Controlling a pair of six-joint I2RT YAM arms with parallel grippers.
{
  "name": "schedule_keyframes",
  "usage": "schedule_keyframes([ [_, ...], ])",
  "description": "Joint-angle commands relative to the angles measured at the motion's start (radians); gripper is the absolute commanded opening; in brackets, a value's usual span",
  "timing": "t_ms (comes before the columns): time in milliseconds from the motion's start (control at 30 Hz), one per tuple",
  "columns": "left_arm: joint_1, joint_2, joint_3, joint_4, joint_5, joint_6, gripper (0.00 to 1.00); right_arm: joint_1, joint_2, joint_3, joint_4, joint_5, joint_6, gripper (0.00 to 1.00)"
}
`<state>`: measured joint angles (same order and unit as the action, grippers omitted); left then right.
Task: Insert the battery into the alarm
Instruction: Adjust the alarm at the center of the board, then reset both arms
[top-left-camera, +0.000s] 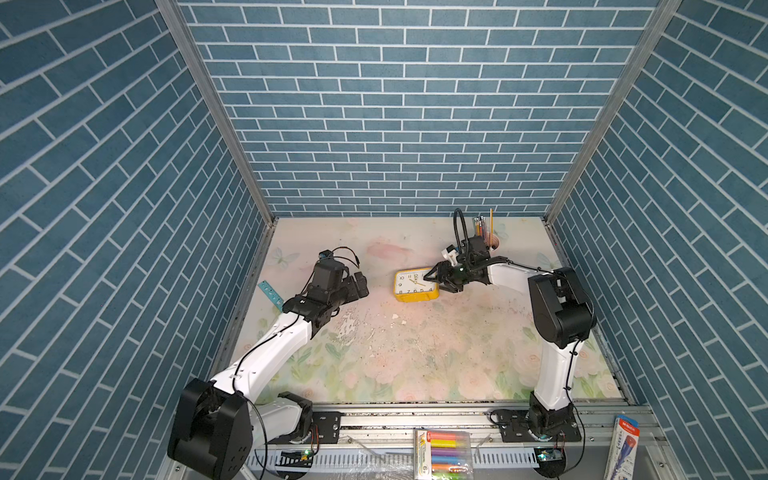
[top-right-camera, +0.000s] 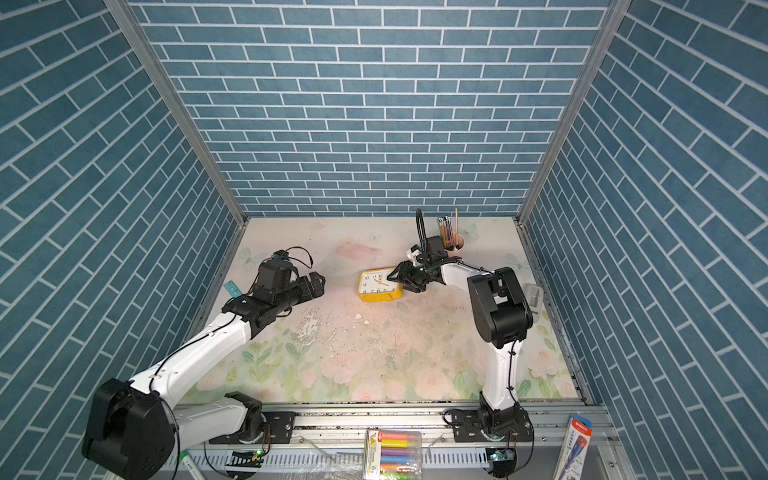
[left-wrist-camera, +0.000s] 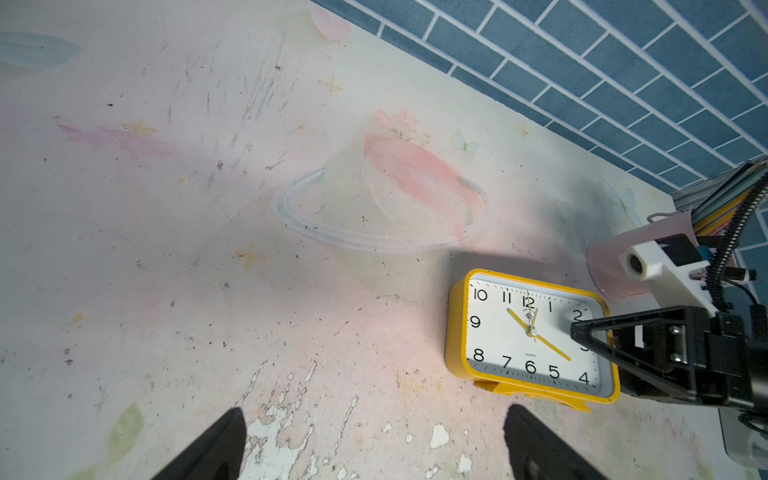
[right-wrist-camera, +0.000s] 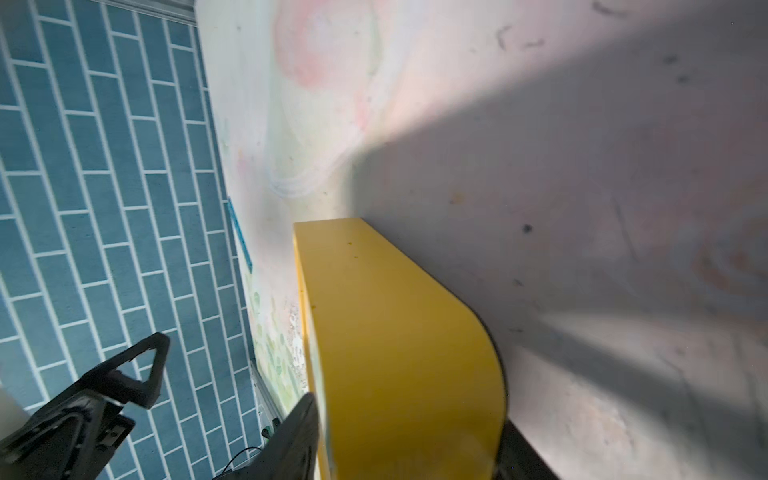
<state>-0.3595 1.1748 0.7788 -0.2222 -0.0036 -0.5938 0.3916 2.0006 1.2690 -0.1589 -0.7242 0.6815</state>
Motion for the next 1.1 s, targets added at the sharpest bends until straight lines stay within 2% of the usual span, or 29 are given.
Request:
schedule_keyframes([
  [0, 0.009, -0.032, -0.015, -0.015, -0.027, 0.024, 0.98, -0.004, 0.017, 0.042, -0.096, 0.086, -0.060, 0.61],
  [33, 0.011, -0.040, -0.019, -0.017, -0.034, 0.035, 0.98, -0.003, 0.017, 0.045, -0.108, 0.111, -0.066, 0.63],
  [133, 0.019, -0.067, -0.037, -0.030, -0.057, 0.075, 0.98, -0.002, -0.011, 0.049, -0.150, 0.214, -0.071, 0.77],
  [200, 0.031, -0.091, -0.047, -0.047, -0.079, 0.099, 0.99, 0.006, -0.044, 0.056, -0.185, 0.287, -0.093, 0.81],
  [333, 0.063, -0.151, -0.077, -0.053, -0.127, 0.169, 0.99, 0.029, -0.146, 0.024, -0.176, 0.395, -0.147, 0.81],
  [467, 0.071, -0.175, -0.111, -0.023, -0.200, 0.241, 0.99, 0.062, -0.289, -0.066, -0.082, 0.447, -0.226, 0.81],
  [600, 0.081, -0.173, -0.146, 0.027, -0.282, 0.323, 0.99, 0.076, -0.490, -0.236, -0.012, 0.617, -0.317, 0.81],
  [667, 0.088, -0.169, -0.184, 0.094, -0.300, 0.383, 0.99, 0.068, -0.610, -0.346, 0.036, 0.745, -0.378, 0.85],
  [733, 0.090, -0.162, -0.230, 0.164, -0.348, 0.438, 0.99, 0.046, -0.720, -0.466, 0.092, 0.905, -0.438, 0.99],
  [833, 0.111, -0.149, -0.270, 0.262, -0.384, 0.502, 1.00, -0.040, -0.808, -0.590, 0.139, 1.056, -0.502, 0.99],
  [933, 0.140, -0.121, -0.318, 0.410, -0.426, 0.576, 1.00, -0.167, -0.838, -0.692, 0.236, 1.063, -0.535, 0.96],
  [967, 0.156, -0.109, -0.350, 0.474, -0.419, 0.584, 0.99, -0.208, -0.844, -0.695, 0.237, 1.053, -0.532, 0.99],
  [1067, 0.219, -0.055, -0.442, 0.657, -0.373, 0.583, 0.99, -0.309, -0.826, -0.790, 0.452, 1.018, -0.598, 0.99],
])
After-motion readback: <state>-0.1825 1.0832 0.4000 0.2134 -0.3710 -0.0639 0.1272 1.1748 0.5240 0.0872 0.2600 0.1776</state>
